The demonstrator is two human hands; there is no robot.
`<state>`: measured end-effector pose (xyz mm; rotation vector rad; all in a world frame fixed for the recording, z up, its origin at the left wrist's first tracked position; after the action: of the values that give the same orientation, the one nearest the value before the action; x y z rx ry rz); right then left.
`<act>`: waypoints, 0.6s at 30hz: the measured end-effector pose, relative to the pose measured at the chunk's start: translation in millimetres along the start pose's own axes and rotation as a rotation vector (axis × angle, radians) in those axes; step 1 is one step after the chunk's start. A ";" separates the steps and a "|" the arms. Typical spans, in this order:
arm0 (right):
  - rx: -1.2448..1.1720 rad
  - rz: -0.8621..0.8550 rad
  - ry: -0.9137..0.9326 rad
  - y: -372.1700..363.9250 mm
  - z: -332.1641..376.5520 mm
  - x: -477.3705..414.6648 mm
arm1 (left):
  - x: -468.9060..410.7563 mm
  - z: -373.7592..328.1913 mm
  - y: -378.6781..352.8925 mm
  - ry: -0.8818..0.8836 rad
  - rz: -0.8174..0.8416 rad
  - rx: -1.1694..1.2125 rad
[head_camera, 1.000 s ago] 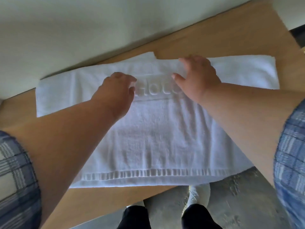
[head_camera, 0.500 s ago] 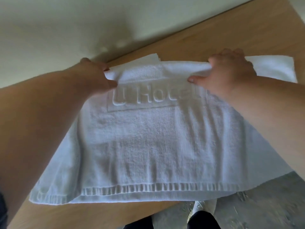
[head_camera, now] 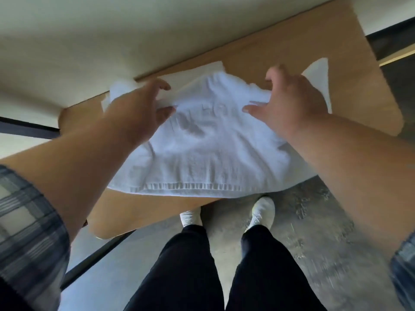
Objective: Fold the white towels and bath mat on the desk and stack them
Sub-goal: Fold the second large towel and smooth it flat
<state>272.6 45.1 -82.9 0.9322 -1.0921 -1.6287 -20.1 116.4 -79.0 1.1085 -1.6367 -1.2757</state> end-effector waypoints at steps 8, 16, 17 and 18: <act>-0.014 0.122 0.194 111.9 108.0 99.2 | 109.0 -68.6 113.2 -0.133 0.063 0.152; -0.089 0.133 0.421 204.2 196.3 118.3 | 145.9 -115.7 232.9 -0.193 -0.087 0.286; -0.113 0.115 0.436 217.1 201.0 116.5 | 149.2 -121.1 249.1 -0.202 -0.111 0.286; -0.135 0.100 0.451 230.4 205.2 116.0 | 154.7 -126.4 265.3 -0.212 -0.132 0.283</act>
<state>116.7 -56.3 189.2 1.0707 -0.6980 -1.3077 0.7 -36.6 215.0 1.3049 -1.9766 -1.3102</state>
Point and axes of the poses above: each hand's wrist, its own x-axis away from the middle knuckle, its own y-axis out of the back of the hand, z = x × y, the point moved 10 cm from there along -x, towards the middle knuckle, and after that the axes turned 12 degrees about -z, right-handed, at the moved point
